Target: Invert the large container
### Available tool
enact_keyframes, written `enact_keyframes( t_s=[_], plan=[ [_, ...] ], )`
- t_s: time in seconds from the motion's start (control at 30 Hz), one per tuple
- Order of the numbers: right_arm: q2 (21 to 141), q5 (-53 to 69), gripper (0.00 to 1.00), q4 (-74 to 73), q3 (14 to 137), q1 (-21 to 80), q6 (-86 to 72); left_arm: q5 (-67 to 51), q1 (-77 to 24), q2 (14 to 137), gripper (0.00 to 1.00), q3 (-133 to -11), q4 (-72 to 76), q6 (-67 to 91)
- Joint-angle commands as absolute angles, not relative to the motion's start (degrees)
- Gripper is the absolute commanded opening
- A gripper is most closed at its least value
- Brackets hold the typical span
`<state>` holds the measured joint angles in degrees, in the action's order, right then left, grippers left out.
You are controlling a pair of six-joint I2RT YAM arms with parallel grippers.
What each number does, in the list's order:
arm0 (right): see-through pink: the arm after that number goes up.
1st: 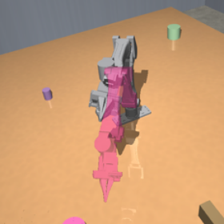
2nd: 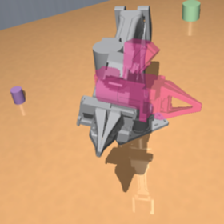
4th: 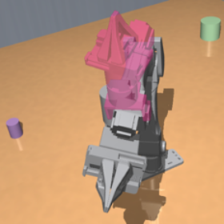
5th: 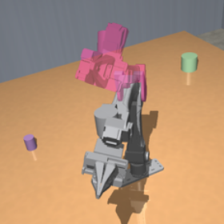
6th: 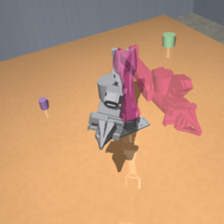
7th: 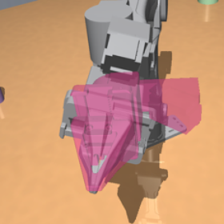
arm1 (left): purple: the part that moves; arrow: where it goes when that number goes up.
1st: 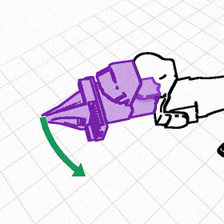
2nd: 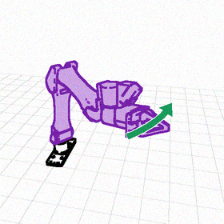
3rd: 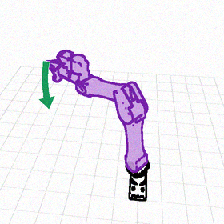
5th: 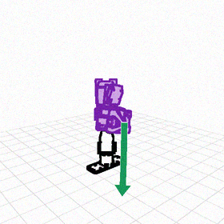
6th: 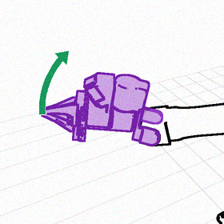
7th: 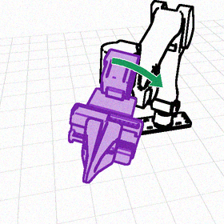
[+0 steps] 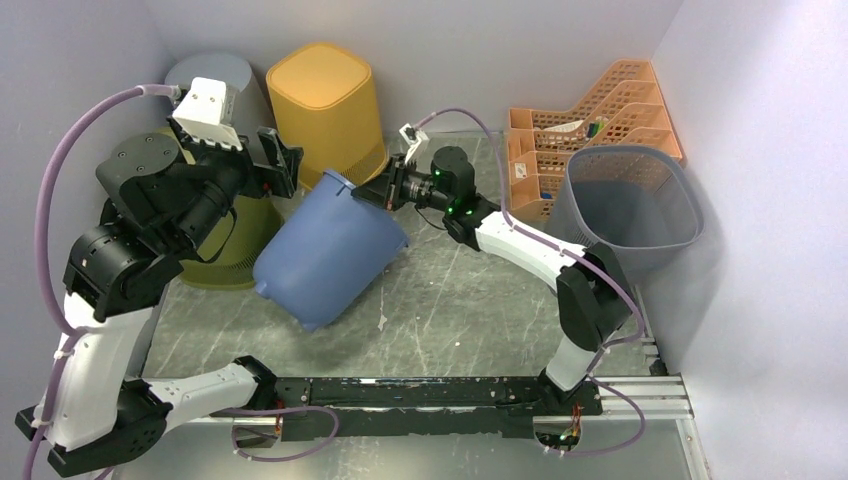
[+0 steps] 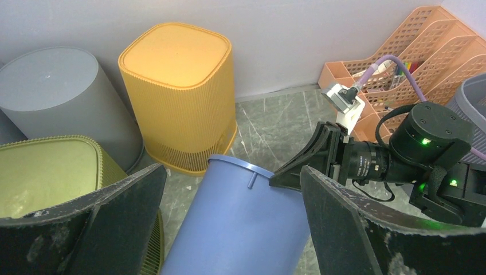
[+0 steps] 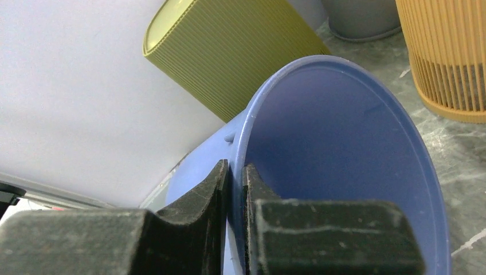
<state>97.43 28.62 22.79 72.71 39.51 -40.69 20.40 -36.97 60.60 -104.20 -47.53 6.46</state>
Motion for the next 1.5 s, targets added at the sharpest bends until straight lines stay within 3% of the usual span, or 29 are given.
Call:
enact_keyframes(
  t_s=[0.0,0.7,1.47],
  plan=[
    [99.63,31.83,0.0,27.33,69.44,36.92,-42.17,21.66,-37.31,60.46,0.99,-104.1,-48.16,6.42],
    [114.58,39.39,0.0,28.24,61.99,17.99,-39.11,23.82,-37.35,61.64,0.99,-104.42,-49.5,6.0],
    [117.84,29.32,0.0,14.94,66.11,16.92,-28.68,24.53,-37.34,61.42,0.99,-100.54,-48.1,6.31]
  ],
)
